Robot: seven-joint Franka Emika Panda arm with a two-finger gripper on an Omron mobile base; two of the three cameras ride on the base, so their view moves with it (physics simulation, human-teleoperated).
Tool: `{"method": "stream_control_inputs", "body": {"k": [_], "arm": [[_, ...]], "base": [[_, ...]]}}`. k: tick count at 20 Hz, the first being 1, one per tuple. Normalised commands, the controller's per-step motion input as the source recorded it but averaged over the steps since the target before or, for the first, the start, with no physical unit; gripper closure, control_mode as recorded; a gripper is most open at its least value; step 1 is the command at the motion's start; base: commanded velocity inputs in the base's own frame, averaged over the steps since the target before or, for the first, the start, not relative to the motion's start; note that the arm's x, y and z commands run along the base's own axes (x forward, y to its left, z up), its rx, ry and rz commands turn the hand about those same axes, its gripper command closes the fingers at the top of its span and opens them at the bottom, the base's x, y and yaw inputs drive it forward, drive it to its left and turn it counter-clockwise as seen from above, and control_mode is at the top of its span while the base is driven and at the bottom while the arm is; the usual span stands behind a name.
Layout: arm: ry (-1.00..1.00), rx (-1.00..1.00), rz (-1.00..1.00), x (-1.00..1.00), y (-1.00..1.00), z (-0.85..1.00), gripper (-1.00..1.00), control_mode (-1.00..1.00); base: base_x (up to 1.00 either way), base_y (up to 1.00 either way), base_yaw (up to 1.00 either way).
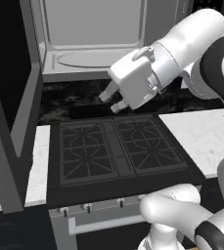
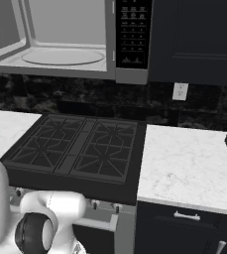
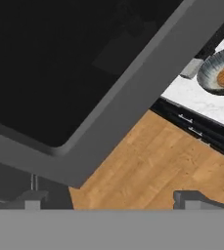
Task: Open the microwave, place the bowl with waffle inside the microwave, then close the microwave door and turn it on.
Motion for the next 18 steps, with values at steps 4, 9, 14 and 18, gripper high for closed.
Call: {"method": "stream_control_inputs", "body": {"k": [4, 9, 14, 18], "arm": [[0.04, -0.16, -0.08, 0.06, -0.74, -0.65, -1.00, -1.00], [0.12, -0.18, -0.13, 0.47, -0.20, -1.00, -1.00, -1.00], [0.01, -0.08, -0.13, 0.88, 0.00, -0.81, -1.00, -1.00], [0.09, 0.00, -0.16, 1.00, 0.00, -0.58, -1.00, -1.00]], "base": [[0.00, 0.00, 0.00], [0.00, 0.00, 0.00], [0.00, 0.00, 0.00], [0.00, 0.00, 0.00]]}}
